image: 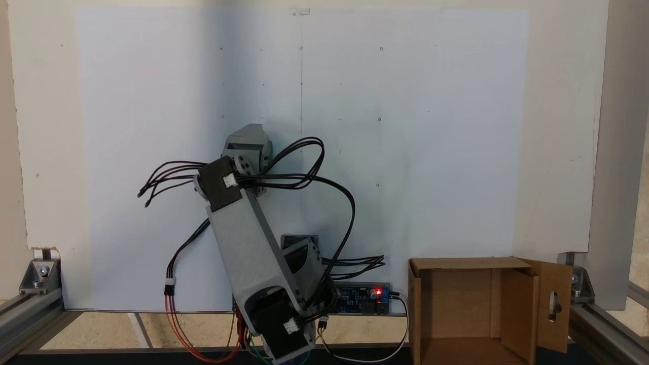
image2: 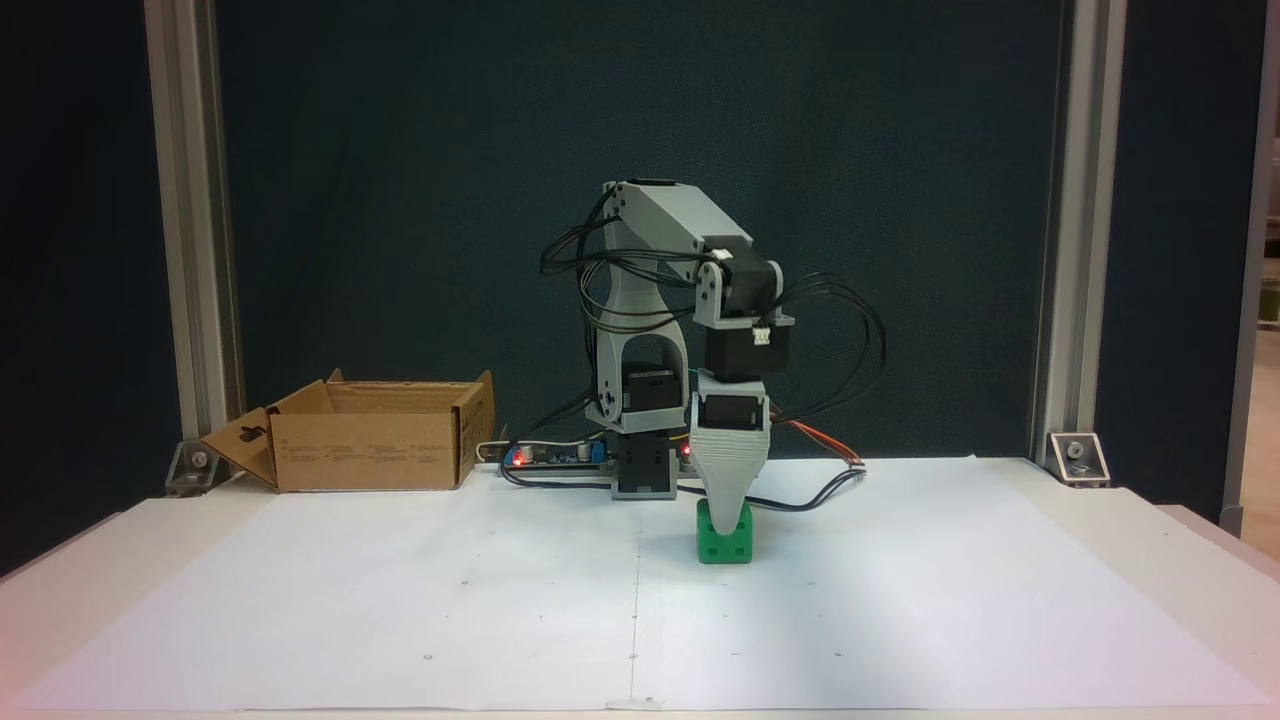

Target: Grasp a green dice and put it in the bin.

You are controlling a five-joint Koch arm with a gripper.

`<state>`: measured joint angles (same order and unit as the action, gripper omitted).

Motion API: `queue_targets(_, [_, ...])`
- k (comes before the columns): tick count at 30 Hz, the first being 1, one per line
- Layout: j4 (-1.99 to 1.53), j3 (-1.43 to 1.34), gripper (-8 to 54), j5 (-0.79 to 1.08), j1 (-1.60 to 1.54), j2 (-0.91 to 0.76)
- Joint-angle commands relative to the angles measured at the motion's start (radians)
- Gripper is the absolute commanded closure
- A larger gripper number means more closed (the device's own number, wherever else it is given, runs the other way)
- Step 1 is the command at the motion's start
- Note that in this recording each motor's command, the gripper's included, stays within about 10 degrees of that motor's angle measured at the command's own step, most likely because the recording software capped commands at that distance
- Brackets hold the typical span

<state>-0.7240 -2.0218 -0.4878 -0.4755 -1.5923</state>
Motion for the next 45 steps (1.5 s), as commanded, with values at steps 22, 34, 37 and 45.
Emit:
queue_targets(22, [0.061, -0.005, 6.9, -0.060, 0.034, 0.077])
queue_targets(34, [0.094, -0.006, 34.0, -0.064, 0.044, 0.075])
queue_targets(37, [0.092, -0.006, 34.0, -0.063, 0.060, 0.054])
queue_targets(45, [-0.054, 0.025, 34.0, -0.061, 0.164, -0.310])
